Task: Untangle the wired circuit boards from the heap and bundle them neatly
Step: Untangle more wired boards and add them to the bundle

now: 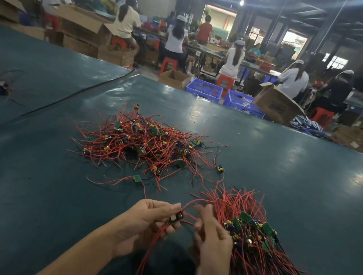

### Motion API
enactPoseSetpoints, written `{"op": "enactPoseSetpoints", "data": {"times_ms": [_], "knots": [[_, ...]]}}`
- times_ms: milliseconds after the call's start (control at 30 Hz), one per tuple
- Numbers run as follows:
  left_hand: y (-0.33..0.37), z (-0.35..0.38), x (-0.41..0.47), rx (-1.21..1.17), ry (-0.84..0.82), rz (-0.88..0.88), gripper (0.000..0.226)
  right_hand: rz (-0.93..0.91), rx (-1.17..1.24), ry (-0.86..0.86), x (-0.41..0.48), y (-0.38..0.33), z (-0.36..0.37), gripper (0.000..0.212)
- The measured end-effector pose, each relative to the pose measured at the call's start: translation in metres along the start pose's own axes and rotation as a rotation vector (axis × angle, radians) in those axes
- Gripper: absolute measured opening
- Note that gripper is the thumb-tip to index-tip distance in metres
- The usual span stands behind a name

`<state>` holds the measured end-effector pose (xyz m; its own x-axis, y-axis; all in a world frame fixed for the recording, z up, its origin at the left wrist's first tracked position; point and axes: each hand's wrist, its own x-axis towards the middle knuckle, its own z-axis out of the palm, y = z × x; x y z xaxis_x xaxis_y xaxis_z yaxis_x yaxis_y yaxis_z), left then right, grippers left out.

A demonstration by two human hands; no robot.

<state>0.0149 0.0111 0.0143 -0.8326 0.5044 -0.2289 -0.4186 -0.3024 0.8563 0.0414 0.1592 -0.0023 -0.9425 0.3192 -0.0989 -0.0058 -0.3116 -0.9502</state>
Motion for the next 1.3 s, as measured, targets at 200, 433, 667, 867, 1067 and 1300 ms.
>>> {"op": "enactPoseSetpoints", "data": {"times_ms": [200, 433, 667, 867, 1067, 1300], "knots": [[-0.005, 0.007, -0.002, 0.098, -0.040, -0.018, 0.022, -0.053, -0.051, -0.062, -0.007, 0.005, 0.011, 0.020], [-0.004, 0.011, -0.007, 0.211, -0.118, -0.069, 0.021, -0.061, 0.163, 0.265, 0.016, -0.014, -0.025, 0.023], [-0.008, 0.009, 0.000, -0.052, 0.011, 0.107, 0.029, -0.071, 0.011, 0.052, 0.001, -0.007, -0.008, 0.043], [-0.014, 0.009, 0.003, 0.061, 0.054, 0.167, 0.031, -0.278, -0.129, -0.203, -0.011, 0.004, 0.004, 0.017], [-0.018, 0.010, 0.008, 0.062, 0.129, 0.194, 0.041, -0.281, -0.341, -0.117, -0.010, 0.010, 0.001, 0.058], [-0.017, 0.008, 0.007, 0.053, 0.047, 0.236, 0.028, -0.370, -0.352, -0.093, -0.010, 0.006, 0.000, 0.013]]}}
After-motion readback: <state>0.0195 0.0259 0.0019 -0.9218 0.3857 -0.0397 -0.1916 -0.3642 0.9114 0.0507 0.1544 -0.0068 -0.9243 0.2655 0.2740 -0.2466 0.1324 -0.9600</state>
